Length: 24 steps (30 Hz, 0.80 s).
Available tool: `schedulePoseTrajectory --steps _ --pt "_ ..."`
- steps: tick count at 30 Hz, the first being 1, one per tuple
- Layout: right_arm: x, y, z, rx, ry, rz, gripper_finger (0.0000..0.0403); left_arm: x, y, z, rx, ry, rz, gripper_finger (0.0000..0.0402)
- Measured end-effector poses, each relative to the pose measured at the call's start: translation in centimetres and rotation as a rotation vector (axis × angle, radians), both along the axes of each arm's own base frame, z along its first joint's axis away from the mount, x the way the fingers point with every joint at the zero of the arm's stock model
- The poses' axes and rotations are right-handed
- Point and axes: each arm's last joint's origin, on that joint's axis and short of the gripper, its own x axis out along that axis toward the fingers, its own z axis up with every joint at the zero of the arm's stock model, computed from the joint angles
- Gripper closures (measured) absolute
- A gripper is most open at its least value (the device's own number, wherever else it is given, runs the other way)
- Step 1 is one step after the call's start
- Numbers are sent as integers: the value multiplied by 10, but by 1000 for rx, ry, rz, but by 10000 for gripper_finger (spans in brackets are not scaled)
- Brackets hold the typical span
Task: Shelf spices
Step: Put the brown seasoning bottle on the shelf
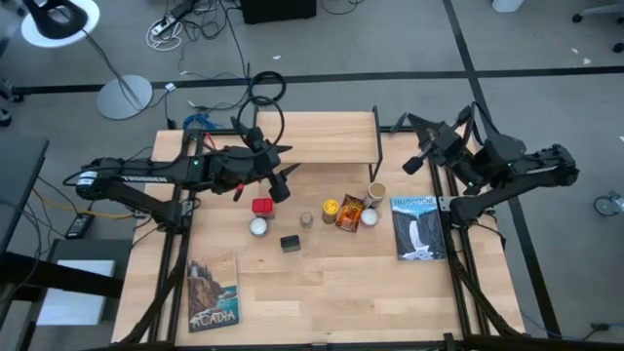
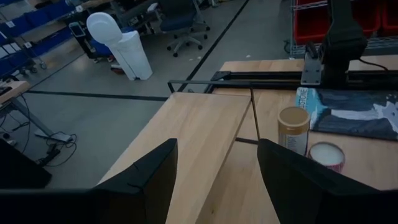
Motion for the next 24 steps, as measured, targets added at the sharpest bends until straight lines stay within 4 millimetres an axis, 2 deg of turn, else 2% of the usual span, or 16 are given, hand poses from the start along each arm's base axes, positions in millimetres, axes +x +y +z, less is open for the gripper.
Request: schedulePoseTrajectory --steps 7,11,13,16,18,24 --pt "-6 -3 5 11 -35 -66 366 2 0 -1 -16 -7 13 175" --pt "-7 -3 4 14 -4 -115 382 8 -5 -12 9 84 -40 175" --pt "-7 -2 4 12 0 -103 397 11 -14 -19 -23 124 -135 175" --pt "-7 0 4 18 -8 -86 397 16 -33 -23 -128 149 -315 175" --pt "-7 2 3 22 -14 -60 400 17 -48 -27 -155 185 -370 175" --pt "-4 8 2 13 -30 73 401 11 -84 -25 -93 239 -483 182"
